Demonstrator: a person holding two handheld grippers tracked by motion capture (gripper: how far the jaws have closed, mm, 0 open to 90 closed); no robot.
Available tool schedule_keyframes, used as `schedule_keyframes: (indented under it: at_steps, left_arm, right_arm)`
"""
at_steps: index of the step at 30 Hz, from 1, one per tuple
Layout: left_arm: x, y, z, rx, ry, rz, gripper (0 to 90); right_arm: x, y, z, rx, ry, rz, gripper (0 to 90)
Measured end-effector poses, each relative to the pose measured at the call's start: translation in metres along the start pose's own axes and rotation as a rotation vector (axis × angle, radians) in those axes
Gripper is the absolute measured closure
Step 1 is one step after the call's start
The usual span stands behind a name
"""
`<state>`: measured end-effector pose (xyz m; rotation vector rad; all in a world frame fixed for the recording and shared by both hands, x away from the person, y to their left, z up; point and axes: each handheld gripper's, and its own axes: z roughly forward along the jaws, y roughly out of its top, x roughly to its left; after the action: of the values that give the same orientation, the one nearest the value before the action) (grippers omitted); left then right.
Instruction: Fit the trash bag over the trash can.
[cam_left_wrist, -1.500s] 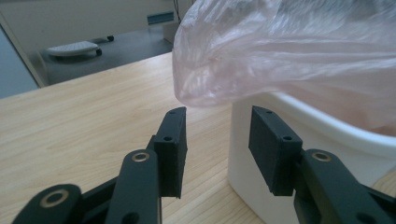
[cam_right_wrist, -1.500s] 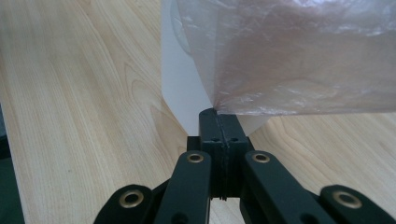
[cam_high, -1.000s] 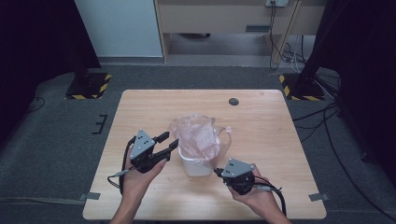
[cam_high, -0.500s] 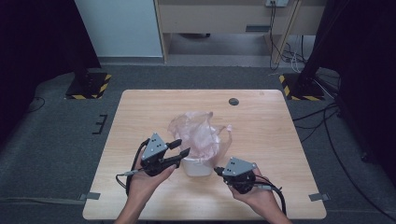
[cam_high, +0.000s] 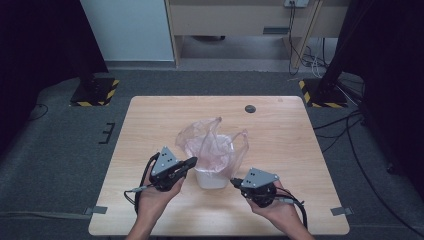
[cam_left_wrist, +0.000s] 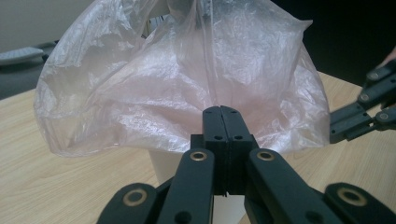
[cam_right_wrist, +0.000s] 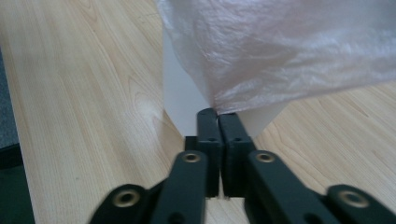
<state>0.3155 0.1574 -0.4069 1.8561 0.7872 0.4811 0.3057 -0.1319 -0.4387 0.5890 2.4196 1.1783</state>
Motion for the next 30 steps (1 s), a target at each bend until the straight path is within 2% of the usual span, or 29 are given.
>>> schedule_keyframes:
  at_steps: [3,5,11,16,20,24,25,27,30]
  left_arm:
    - [0.000,-0.004,-0.002,-0.007,0.002,-0.002,90.0]
    - [0.001,-0.005,-0.004,-0.011,0.002,-0.007,90.0]
    - [-0.001,-0.007,-0.006,-0.016,0.003,0.009,90.0]
    - [0.000,-0.009,-0.007,-0.018,0.010,0.015,90.0]
    - [-0.001,-0.009,-0.006,-0.017,0.013,0.019,90.0]
    - [-0.002,-0.010,-0.008,-0.016,0.015,0.023,90.0]
    - [-0.002,-0.010,-0.008,-0.017,0.015,0.023,90.0]
    - [-0.001,-0.010,-0.008,-0.021,0.015,0.024,90.0]
    - [-0.001,-0.010,-0.008,-0.021,0.018,0.024,90.0]
  right_arm:
    - [-0.005,-0.001,-0.005,-0.015,-0.015,0.014,76.4]
    - [-0.009,-0.001,-0.010,-0.026,-0.025,0.027,74.1]
    - [-0.024,0.001,-0.026,-0.073,-0.055,0.078,59.9]
    - [-0.031,0.001,-0.037,-0.111,-0.057,0.102,54.6]
    - [-0.035,0.002,-0.039,-0.138,-0.037,0.127,51.1]
    - [-0.035,0.007,-0.038,-0.178,0.009,0.147,46.4]
    - [-0.035,0.009,-0.038,-0.190,0.033,0.156,44.8]
    - [-0.033,0.011,-0.035,-0.194,0.058,0.159,42.7]
    - [-0.031,0.012,-0.027,-0.160,0.074,0.154,40.3]
